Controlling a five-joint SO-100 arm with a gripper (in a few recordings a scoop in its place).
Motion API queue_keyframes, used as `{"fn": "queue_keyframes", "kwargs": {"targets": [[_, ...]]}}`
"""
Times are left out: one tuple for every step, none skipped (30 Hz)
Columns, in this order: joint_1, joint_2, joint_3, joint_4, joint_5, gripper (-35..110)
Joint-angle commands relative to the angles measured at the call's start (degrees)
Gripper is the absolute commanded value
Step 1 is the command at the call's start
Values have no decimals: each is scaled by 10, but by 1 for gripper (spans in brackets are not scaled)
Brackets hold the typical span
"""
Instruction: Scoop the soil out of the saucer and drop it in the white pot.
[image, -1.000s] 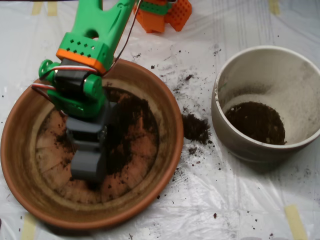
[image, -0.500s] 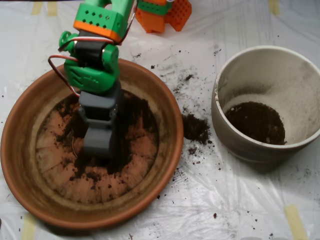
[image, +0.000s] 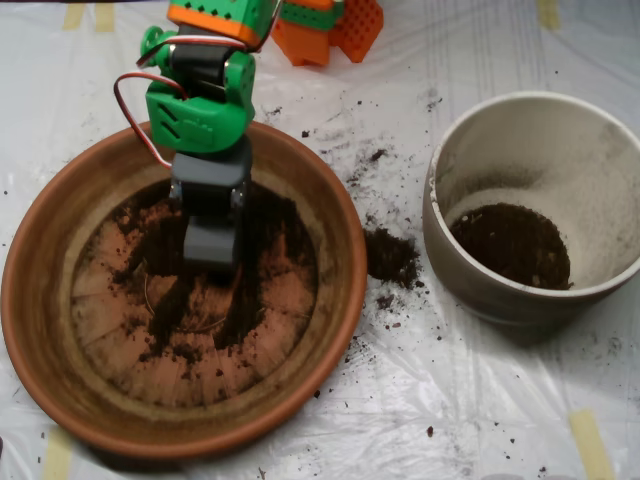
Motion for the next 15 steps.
{"fn": "queue_keyframes", "kwargs": {"targets": [[8, 34, 1, -23, -6, 0], [8, 34, -2, -33, -6, 0], [6, 33, -7, -40, -4, 0], [4, 32, -11, -47, -2, 0], [2, 32, -13, -59, 2, -1], [2, 36, -15, -69, 10, -1], [2, 42, -15, -82, 16, -1], [1, 48, -14, -93, 21, -1], [-1, 55, -11, -102, 27, -1], [-4, 67, -4, -114, 33, -1], [-6, 83, 7, -125, 40, -1], [-11, 100, 18, -129, 46, -1], [-18, 124, 33, -135, 51, -1], [-25, 155, 52, -144, 57, -1], [-32, 190, 71, -148, 61, -1]]}}
